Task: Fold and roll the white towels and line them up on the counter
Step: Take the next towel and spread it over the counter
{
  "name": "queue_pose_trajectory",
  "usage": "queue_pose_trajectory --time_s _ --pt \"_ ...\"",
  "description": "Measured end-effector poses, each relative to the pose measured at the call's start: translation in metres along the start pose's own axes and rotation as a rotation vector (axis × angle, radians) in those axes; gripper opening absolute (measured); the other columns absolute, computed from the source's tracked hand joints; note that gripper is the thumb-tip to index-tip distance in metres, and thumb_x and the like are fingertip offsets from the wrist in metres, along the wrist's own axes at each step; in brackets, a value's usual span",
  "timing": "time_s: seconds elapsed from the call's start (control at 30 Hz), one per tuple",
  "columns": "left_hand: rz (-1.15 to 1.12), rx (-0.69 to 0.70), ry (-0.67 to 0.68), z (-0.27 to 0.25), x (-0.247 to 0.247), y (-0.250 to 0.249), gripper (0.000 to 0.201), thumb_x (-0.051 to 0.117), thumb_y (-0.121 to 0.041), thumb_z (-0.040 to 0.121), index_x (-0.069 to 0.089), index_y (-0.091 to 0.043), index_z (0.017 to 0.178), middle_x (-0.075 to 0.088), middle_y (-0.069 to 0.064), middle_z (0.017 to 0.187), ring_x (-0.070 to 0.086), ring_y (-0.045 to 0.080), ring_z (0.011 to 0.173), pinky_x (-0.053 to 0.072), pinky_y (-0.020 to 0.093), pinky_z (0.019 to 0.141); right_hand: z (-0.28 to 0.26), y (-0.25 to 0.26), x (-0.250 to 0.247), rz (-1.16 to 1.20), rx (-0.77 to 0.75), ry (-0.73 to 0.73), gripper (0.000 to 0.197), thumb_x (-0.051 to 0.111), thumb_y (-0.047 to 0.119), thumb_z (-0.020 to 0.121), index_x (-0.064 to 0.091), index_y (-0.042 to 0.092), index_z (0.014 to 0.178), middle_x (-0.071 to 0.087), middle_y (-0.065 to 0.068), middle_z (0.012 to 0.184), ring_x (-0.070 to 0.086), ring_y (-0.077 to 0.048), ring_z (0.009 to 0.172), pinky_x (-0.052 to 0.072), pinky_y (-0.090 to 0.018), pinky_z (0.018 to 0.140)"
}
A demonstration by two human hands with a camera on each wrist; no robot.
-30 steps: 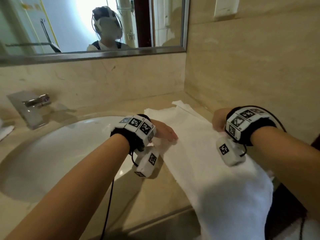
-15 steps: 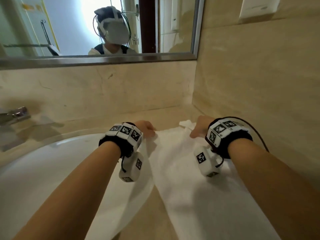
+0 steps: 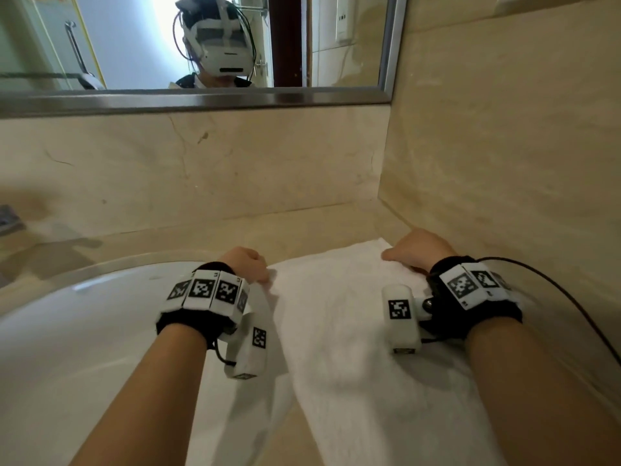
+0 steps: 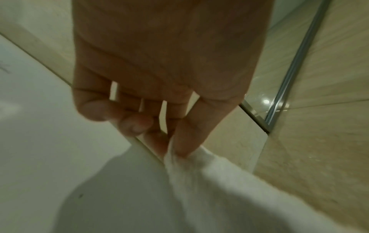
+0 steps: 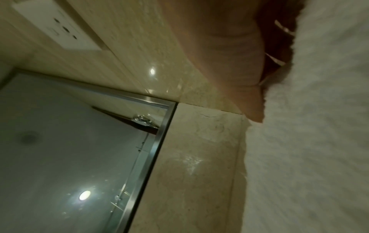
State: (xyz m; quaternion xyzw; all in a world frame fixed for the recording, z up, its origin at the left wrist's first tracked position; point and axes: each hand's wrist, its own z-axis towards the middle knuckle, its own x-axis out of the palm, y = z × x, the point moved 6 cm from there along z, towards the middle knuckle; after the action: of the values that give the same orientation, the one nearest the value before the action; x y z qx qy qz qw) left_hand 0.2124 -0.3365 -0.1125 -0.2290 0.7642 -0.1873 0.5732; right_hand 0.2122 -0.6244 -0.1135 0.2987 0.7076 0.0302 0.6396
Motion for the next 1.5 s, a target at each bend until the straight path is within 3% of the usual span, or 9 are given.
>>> queue_pose_trajectory --time_s 0.13,0.57,0.77,0.9,1.0,1.1,1.2,1.33,1.5 --pt "-0.152 0.015 0.054 -0.004 0.003 -0.004 0.016 0.051 -0.021 0.094 0.058 -0.011 0.083 0.055 0.0 0.075 0.051 0.012 0.061 0.035 0.008 0.032 -0.001 0.0 0.0 0.015 -0.01 -0.016 0.04 0.067 0.04 0.079 0.05 0.01 0.06 0.055 -0.006 0.065 0.052 -0.023 0.063 0.034 -0.027 0.051" --pt "-0.497 -0.071 0.009 -0.002 0.021 0.024 0.021 0.065 -0.012 0.084 0.052 -0.012 0.068 0.055 0.004 0.065 0.049 0.013 0.051 0.039 0.016 0.041 -0.006 0.013 0.002 0.017 -0.094 0.016 0.021 0.067 0.025 0.083 0.061 0.005 0.087 0.057 -0.008 0.074 0.054 -0.024 0.075 0.04 -0.026 0.063" --pt "-0.525 0.0 -0.069 0.001 0.017 0.021 0.018 0.064 -0.011 0.084 0.05 -0.011 0.072 0.048 0.004 0.062 0.04 0.014 0.047 0.032 0.014 0.035 -0.005 0.006 -0.002 -0.024 -0.014 -0.078 0.033 0.052 0.021 0.089 0.049 0.006 0.061 0.053 -0.009 0.065 0.055 -0.027 0.074 0.039 -0.028 0.06" --pt "-0.5 0.038 -0.104 0.002 0.012 0.018 0.018 0.063 -0.01 0.083 0.051 -0.013 0.071 0.047 0.004 0.059 0.04 0.015 0.047 0.033 0.014 0.034 -0.003 0.01 -0.004 -0.002 -0.105 -0.087 0.012 0.055 0.015 0.087 0.057 0.003 0.084 0.06 -0.011 0.084 0.058 -0.03 0.09 0.038 -0.028 0.062" --pt "-0.518 0.013 -0.063 0.002 0.015 0.02 0.015 0.062 -0.01 0.085 0.054 -0.014 0.073 0.047 0.002 0.061 0.039 0.014 0.047 0.032 0.015 0.037 -0.002 0.025 0.009 -0.039 -0.296 0.015 0.054 0.046 0.0 0.085 0.042 0.019 0.136 0.045 -0.009 0.136 0.042 -0.03 0.126 0.037 -0.028 0.091" --pt "-0.555 0.013 -0.031 0.0 0.013 0.02 0.009 0.06 -0.007 0.087 0.058 -0.015 0.082 0.049 0.001 0.064 0.037 0.012 0.046 0.032 0.015 0.037 -0.002 0.033 0.021 -0.191 -0.378 0.101 0.063 0.036 -0.004 0.085 0.043 0.028 0.138 0.036 -0.008 0.144 0.028 -0.031 0.133 0.022 -0.037 0.113" --pt "-0.54 0.04 -0.019 -0.001 0.012 0.016 0.018 0.054 -0.004 0.088 0.062 -0.02 0.088 0.049 0.0 0.063 0.036 0.007 0.037 0.032 0.015 0.038 -0.002 0.028 0.015 -0.091 -0.331 0.051 0.044 0.042 0.003 0.086 0.052 0.022 0.125 0.05 -0.012 0.127 0.041 -0.029 0.121 0.035 -0.031 0.096" --pt "-0.558 0.028 -0.03 -0.002 0.011 0.015 0.007 0.057 -0.012 0.089 0.063 -0.014 0.085 0.041 0.003 0.061 0.034 0.012 0.046 0.032 0.02 0.045 -0.006 0.027 0.009 0.093 -0.335 -0.014 0.012 0.049 0.007 0.085 0.057 0.017 0.087 0.056 -0.003 0.082 0.049 -0.016 0.067 0.032 -0.023 0.054" --pt "-0.49 0.074 -0.055 0.003 0.008 0.02 0.01 0.063 -0.019 0.087 0.067 -0.013 0.094 0.049 -0.001 0.061 0.039 0.011 0.049 0.039 0.016 0.042 -0.004 0.023 0.002 0.222 -0.351 -0.125 0.003 0.058 0.016 0.087 0.06 0.015 0.089 0.057 -0.004 0.082 0.052 -0.021 0.077 0.035 -0.026 0.062"
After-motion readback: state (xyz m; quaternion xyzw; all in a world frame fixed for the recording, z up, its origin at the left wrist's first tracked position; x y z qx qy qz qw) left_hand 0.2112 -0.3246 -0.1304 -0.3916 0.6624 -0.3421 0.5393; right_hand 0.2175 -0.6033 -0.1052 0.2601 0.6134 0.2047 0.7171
